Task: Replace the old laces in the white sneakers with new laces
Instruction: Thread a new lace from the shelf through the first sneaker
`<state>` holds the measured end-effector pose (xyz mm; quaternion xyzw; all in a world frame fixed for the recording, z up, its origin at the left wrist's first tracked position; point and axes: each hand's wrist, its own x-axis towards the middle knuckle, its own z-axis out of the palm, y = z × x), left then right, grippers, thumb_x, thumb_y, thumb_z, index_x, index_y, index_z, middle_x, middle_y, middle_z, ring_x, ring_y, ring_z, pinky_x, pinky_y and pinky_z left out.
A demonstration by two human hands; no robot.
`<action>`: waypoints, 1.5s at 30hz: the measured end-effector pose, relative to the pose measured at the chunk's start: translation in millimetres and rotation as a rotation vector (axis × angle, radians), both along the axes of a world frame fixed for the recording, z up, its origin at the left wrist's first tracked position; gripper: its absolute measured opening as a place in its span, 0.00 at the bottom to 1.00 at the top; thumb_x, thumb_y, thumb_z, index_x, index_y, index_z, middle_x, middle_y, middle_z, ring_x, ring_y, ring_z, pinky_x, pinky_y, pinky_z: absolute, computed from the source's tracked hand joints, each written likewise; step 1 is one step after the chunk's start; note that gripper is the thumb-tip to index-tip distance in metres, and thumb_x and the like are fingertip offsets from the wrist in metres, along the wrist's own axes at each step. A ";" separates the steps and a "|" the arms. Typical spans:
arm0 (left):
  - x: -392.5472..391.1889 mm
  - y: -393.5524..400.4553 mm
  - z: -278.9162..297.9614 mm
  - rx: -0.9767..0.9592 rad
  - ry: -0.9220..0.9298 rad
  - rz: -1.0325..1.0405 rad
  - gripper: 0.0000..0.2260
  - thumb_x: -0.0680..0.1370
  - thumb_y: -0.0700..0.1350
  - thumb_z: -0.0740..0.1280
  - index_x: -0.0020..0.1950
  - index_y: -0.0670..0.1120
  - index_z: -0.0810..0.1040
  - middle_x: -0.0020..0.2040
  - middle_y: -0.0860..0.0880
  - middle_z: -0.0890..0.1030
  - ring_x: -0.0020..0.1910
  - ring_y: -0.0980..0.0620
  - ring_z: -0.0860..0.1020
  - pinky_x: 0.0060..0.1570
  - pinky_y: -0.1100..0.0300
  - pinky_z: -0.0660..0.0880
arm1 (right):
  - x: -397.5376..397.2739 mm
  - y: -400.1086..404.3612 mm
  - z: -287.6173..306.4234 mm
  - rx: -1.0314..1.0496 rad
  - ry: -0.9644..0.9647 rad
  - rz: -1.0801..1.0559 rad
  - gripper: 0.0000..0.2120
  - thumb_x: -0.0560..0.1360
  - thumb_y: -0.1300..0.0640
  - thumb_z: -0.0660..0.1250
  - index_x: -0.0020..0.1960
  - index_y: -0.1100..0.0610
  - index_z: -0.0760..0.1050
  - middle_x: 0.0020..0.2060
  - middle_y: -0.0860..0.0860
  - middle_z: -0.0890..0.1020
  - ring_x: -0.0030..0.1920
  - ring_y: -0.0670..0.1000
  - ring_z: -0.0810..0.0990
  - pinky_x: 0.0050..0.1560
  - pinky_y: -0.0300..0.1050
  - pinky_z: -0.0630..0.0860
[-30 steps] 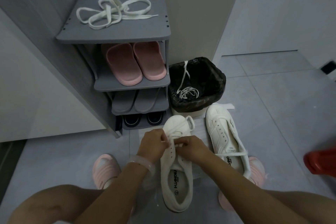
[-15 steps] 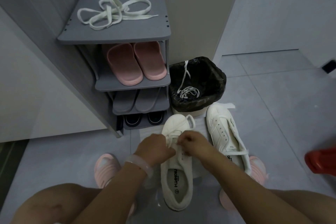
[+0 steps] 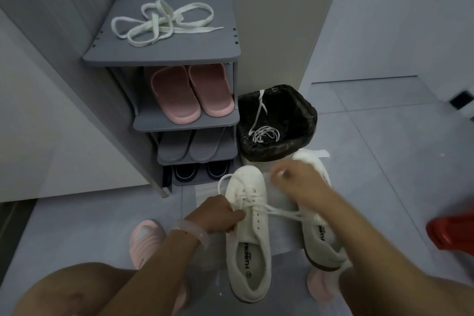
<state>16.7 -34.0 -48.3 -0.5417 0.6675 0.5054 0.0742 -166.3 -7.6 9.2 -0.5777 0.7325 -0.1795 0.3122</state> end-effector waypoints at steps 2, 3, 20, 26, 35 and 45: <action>-0.1 0.2 1.0 0.003 0.009 0.004 0.17 0.77 0.52 0.64 0.30 0.46 0.75 0.29 0.52 0.76 0.25 0.62 0.73 0.27 0.74 0.68 | 28.4 11.6 -25.8 0.110 0.209 0.240 0.11 0.76 0.51 0.62 0.57 0.49 0.77 0.49 0.48 0.81 0.51 0.49 0.79 0.48 0.39 0.72; 0.1 0.2 1.9 0.001 0.008 0.002 0.18 0.77 0.53 0.63 0.30 0.47 0.75 0.29 0.52 0.76 0.26 0.62 0.73 0.28 0.73 0.68 | 39.0 15.4 -35.6 0.128 0.292 0.277 0.14 0.76 0.50 0.61 0.60 0.49 0.74 0.53 0.51 0.80 0.54 0.53 0.78 0.50 0.42 0.72; -1.2 -3.2 0.2 0.240 0.042 0.191 0.12 0.76 0.47 0.64 0.38 0.40 0.76 0.33 0.45 0.79 0.32 0.52 0.79 0.36 0.61 0.79 | -34.3 35.5 11.8 0.538 0.458 0.660 0.05 0.77 0.54 0.61 0.43 0.49 0.72 0.40 0.47 0.73 0.41 0.46 0.72 0.40 0.36 0.67; -3.6 -5.1 -0.4 0.289 0.039 0.215 0.11 0.77 0.46 0.64 0.39 0.39 0.75 0.33 0.44 0.79 0.31 0.51 0.79 0.33 0.60 0.79 | -72.2 42.0 12.1 0.693 0.579 0.590 0.15 0.77 0.54 0.60 0.33 0.44 0.64 0.38 0.43 0.70 0.43 0.46 0.71 0.38 0.34 0.65; -10.5 -5.7 0.0 -0.062 -0.088 -0.021 0.10 0.75 0.50 0.65 0.39 0.45 0.74 0.36 0.50 0.75 0.36 0.53 0.75 0.38 0.62 0.72 | -86.3 38.9 16.1 0.426 0.516 0.300 0.15 0.77 0.54 0.60 0.33 0.45 0.64 0.34 0.41 0.72 0.37 0.44 0.72 0.34 0.30 0.63; -42.8 -0.1 0.7 -0.406 0.055 -0.372 0.21 0.74 0.60 0.58 0.44 0.43 0.78 0.46 0.45 0.80 0.51 0.48 0.75 0.54 0.54 0.70 | -51.5 18.2 7.4 -0.336 0.388 0.011 0.05 0.78 0.54 0.61 0.51 0.54 0.73 0.42 0.50 0.83 0.43 0.57 0.81 0.41 0.47 0.75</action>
